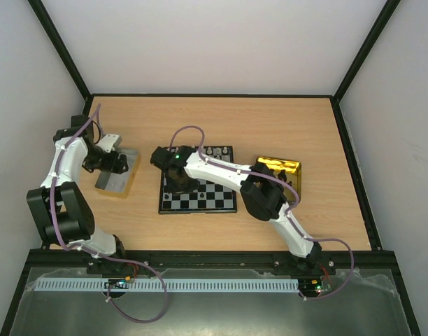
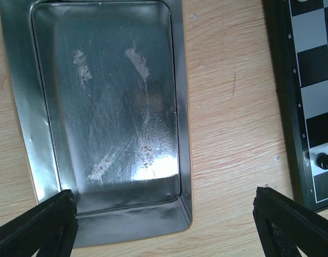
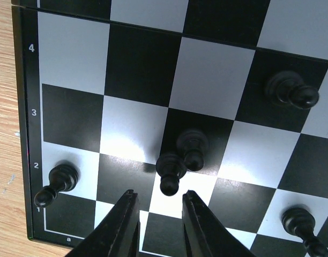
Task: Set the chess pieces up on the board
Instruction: Pick up the chess piece from the chessboard.
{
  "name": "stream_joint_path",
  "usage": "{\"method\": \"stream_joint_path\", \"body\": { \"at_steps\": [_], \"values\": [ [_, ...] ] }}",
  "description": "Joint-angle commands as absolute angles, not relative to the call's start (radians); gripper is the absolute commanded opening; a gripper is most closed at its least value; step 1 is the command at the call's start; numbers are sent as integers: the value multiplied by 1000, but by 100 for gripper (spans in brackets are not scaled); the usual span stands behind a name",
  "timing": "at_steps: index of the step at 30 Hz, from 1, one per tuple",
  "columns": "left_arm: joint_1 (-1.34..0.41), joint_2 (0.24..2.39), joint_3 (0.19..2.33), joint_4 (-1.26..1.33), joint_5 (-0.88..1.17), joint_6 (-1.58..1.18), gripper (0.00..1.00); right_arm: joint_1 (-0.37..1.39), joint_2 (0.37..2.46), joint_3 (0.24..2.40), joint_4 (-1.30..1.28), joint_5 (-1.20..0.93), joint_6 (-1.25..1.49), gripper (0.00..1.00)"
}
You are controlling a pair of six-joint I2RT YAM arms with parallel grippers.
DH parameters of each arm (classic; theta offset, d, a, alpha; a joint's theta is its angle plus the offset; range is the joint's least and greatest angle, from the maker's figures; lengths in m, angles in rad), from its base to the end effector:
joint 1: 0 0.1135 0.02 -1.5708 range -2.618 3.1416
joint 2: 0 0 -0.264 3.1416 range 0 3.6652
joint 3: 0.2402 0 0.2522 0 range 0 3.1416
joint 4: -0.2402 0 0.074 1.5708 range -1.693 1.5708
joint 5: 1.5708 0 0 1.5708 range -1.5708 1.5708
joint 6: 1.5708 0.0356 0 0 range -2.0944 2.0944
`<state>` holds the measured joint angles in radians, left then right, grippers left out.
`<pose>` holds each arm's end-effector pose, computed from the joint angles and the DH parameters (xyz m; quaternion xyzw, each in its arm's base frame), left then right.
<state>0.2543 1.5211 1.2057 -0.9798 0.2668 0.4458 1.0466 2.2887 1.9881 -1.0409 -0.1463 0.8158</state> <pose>0.2810 0.0633 0.2540 0.1120 0.9755 -0.0771 0.1731 0.2309 0.4097 0.1908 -0.1224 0.9832 0.1349 0.0099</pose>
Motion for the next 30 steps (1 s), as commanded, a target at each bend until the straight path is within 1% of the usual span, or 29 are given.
{"method": "stream_joint_path", "body": {
  "at_steps": [1,17,23,27,30],
  "values": [
    [268,1531,1228,-1020,294,469,89,1039,2311,1983,-1042,-126,811,21],
    [286,1531,1218,-1027,303,480,89,1031,2335,2015,-1052,-117,801,12],
    [289,1536,1216,-1030,305,484,89,1030,2346,2036,-1062,-103,795,12],
    [290,1537,1220,-1033,308,489,89,1029,2359,2060,-1080,-93,793,17],
    [294,1538,1223,-1036,310,490,89,1027,2359,2063,-1082,-88,792,18]
  ]
}}
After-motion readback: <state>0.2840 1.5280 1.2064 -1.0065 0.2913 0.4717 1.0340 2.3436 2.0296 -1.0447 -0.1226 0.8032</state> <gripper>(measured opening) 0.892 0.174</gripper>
